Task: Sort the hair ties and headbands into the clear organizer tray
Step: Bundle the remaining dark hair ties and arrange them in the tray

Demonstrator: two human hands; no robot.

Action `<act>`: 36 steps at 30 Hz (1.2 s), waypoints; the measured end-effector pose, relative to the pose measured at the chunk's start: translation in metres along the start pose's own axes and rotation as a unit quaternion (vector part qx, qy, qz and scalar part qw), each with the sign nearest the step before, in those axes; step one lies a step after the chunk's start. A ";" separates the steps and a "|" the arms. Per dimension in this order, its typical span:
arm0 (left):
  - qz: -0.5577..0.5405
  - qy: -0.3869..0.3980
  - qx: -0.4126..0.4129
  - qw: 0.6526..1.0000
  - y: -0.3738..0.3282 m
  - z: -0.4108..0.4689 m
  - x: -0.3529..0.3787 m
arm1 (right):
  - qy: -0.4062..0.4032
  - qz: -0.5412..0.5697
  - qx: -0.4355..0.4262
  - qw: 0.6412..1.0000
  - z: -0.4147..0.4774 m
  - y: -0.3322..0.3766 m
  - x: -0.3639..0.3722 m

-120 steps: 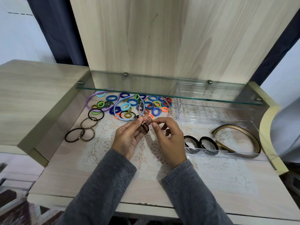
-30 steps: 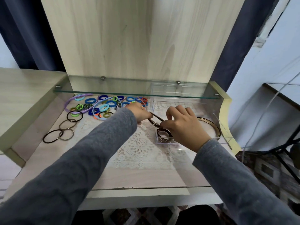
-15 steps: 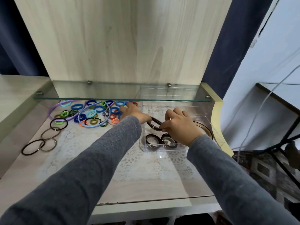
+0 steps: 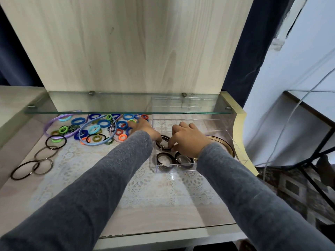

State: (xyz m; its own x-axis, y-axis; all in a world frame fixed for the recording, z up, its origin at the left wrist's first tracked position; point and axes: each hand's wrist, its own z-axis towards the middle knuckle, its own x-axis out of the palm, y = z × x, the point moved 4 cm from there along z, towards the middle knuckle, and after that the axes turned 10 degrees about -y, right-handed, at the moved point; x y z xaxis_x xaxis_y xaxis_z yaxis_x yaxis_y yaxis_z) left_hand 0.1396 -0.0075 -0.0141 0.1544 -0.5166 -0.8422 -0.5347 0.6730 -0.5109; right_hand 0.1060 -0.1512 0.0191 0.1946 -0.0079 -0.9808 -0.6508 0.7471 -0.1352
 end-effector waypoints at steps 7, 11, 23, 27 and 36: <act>0.082 0.037 0.039 0.995 -0.005 0.000 -0.003 | 0.001 -0.016 -0.010 1.000 0.001 0.005 -0.003; 0.105 0.047 0.056 0.992 -0.006 0.001 -0.006 | -0.023 -0.043 -0.020 0.999 0.002 0.010 -0.002; -0.015 0.037 0.044 0.998 0.005 -0.005 -0.011 | -0.048 -0.070 -0.016 0.996 -0.001 0.015 -0.003; -0.101 -0.010 0.063 0.993 0.017 -0.010 -0.013 | -0.045 -0.067 -0.015 0.997 -0.002 0.015 -0.003; -0.215 -0.046 0.144 0.965 0.042 -0.029 0.000 | -0.063 -0.061 -0.017 0.996 -0.003 0.016 0.000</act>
State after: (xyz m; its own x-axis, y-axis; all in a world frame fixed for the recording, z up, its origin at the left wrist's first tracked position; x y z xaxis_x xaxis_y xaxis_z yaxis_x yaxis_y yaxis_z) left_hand 0.0932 0.0060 -0.0308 0.3905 -0.7401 -0.5475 -0.1547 0.5335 -0.8315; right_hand 0.0933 -0.1407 0.0169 0.3634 -0.0125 -0.9316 -0.6405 0.7228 -0.2595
